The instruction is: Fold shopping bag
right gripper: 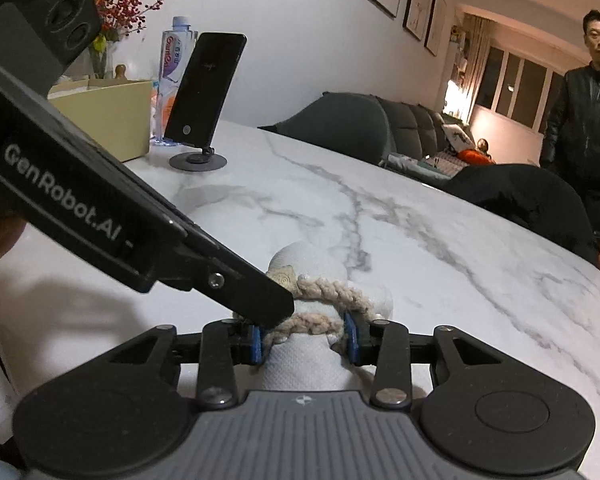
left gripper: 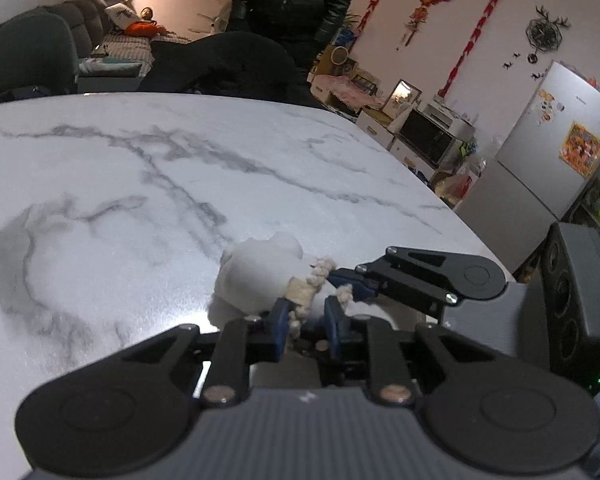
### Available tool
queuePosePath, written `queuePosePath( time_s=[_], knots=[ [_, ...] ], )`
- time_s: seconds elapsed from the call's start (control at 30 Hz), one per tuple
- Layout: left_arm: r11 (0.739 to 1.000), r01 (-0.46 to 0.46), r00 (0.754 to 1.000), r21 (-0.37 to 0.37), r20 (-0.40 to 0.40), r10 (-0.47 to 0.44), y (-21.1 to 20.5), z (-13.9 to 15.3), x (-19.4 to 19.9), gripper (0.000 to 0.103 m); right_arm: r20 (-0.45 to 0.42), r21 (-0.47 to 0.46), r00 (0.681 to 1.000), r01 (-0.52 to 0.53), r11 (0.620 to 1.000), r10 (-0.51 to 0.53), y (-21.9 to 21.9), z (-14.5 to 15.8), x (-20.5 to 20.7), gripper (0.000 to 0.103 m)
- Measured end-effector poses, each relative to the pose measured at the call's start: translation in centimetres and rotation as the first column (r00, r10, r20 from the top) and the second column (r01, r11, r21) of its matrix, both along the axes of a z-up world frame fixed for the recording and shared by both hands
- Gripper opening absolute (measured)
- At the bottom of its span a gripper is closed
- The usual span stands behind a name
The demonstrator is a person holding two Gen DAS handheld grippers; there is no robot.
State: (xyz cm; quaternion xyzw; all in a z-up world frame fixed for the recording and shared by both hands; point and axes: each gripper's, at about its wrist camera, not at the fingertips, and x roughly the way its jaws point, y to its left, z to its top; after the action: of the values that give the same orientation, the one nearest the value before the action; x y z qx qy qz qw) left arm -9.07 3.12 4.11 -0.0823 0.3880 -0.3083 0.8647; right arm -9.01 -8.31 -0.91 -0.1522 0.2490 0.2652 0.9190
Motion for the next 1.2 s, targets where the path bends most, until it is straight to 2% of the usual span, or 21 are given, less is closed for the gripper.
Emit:
queuePosePath(
  time_s=[0.93, 1.2],
  knots=[
    [1.0, -0.028, 0.999, 0.01, 0.022, 0.027, 0.1, -0.7, 0.2, 0.015, -0.005, -0.034, 1.0, 0.0, 0.999, -0.001, 0.5, -0.1, 0.1, 0.039],
    [0.996, -0.064, 0.996, 0.058, 0.062, 0.061, -0.3, -0.6, 0.3, 0.008, -0.065, -0.073, 0.998, -0.031, 0.997, 0.026, 0.8, 0.4, 1.3, 0.04]
  ],
)
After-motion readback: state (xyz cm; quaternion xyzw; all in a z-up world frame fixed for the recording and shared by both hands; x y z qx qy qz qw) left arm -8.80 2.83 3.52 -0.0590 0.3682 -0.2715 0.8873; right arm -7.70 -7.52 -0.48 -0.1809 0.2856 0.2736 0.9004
